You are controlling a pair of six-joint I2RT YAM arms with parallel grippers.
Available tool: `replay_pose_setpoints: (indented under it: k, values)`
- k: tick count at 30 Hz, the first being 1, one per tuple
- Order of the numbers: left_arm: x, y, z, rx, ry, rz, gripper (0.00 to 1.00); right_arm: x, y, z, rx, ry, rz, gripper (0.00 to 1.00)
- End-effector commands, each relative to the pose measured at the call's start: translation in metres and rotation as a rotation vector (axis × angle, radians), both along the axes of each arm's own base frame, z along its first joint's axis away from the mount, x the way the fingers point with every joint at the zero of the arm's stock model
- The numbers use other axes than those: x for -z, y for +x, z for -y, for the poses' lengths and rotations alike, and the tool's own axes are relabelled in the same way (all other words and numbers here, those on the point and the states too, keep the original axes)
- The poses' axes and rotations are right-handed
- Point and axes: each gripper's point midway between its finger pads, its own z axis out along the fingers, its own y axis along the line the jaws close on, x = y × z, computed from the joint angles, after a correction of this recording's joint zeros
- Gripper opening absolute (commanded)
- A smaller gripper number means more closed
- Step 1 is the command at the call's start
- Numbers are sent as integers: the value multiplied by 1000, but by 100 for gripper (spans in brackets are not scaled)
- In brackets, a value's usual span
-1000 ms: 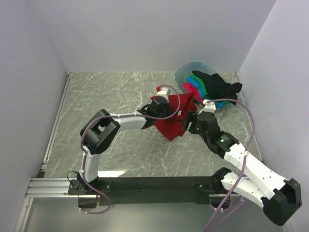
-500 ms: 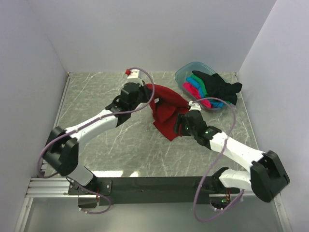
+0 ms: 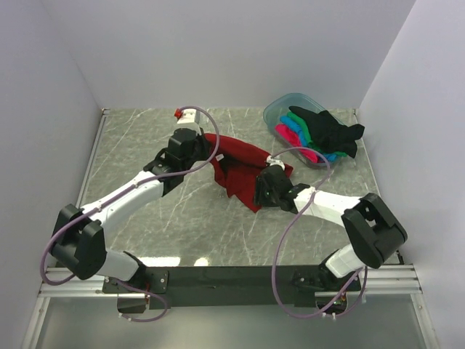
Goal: Fold and stack the t-shirts
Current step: Grab the side of the crumpled tshirt with both arms
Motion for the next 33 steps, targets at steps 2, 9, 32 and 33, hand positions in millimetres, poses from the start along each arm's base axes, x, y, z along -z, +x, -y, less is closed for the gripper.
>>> replay_pose_setpoints:
  k: [2, 9, 32, 33]
  values:
    - [-33, -2, -18, -33, -13, 81, 0, -9, 13, -17, -8, 36, 31, 50]
    - [-45, -5, -42, -77, -12, 100, 0, 5, 10, -20, -28, 19, -9, 9]
    - [-247, -115, -189, -439, -62, 434, 1, -334, 8, 68, 161, 82, 705, 0]
    - [-246, -116, -192, -453, -55, 434, 1, -336, 4, 72, 171, 82, 712, 0]
